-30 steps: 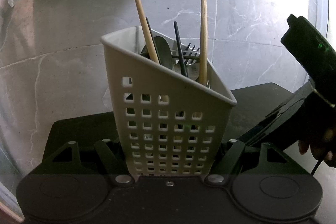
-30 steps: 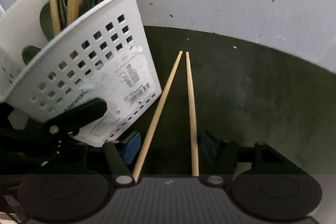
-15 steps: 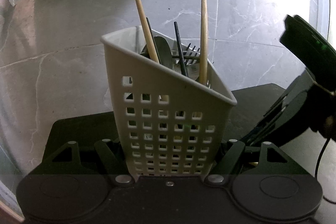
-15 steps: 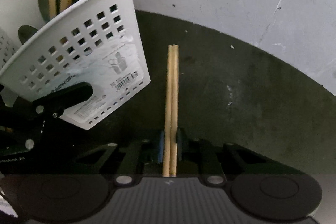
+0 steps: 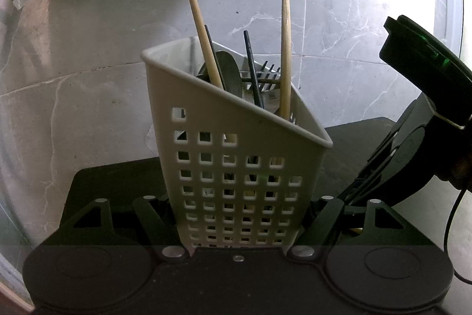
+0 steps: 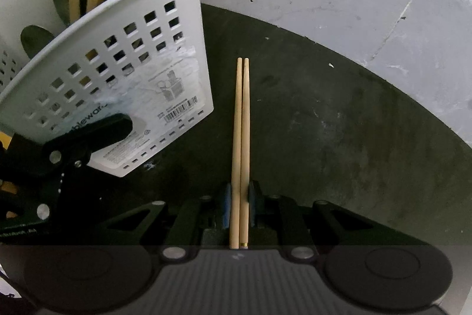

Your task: Organize utensils

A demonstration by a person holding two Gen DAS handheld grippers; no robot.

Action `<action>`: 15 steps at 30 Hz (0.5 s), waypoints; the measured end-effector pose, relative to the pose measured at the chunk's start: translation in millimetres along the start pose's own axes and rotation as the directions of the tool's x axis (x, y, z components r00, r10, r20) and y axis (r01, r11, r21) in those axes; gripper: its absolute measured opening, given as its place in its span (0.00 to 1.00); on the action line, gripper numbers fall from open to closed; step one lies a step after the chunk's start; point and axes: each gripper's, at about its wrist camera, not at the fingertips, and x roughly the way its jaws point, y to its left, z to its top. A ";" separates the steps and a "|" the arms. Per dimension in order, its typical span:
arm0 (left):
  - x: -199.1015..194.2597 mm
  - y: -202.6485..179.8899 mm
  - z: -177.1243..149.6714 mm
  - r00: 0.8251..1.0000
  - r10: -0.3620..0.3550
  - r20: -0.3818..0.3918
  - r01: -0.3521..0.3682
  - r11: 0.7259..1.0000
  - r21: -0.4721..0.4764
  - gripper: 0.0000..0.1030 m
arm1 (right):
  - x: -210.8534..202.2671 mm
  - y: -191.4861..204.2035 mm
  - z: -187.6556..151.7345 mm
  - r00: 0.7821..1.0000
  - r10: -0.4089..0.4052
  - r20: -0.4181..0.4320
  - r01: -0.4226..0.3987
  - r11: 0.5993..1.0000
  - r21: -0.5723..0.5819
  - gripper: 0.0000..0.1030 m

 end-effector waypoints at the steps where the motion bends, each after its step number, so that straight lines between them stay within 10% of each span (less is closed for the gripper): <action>1: 0.0 -0.1 0.1 1.000 0.000 0.000 0.000 1.000 0.001 0.74 | -0.6 0.0 -0.7 1.000 -0.001 0.002 0.001 1.000 0.000 0.12; 15: 0.1 0.6 0.1 1.000 0.001 0.000 -0.001 1.000 0.000 0.74 | -6.4 -13.8 -11.8 0.998 0.028 0.047 -0.031 0.998 0.055 0.12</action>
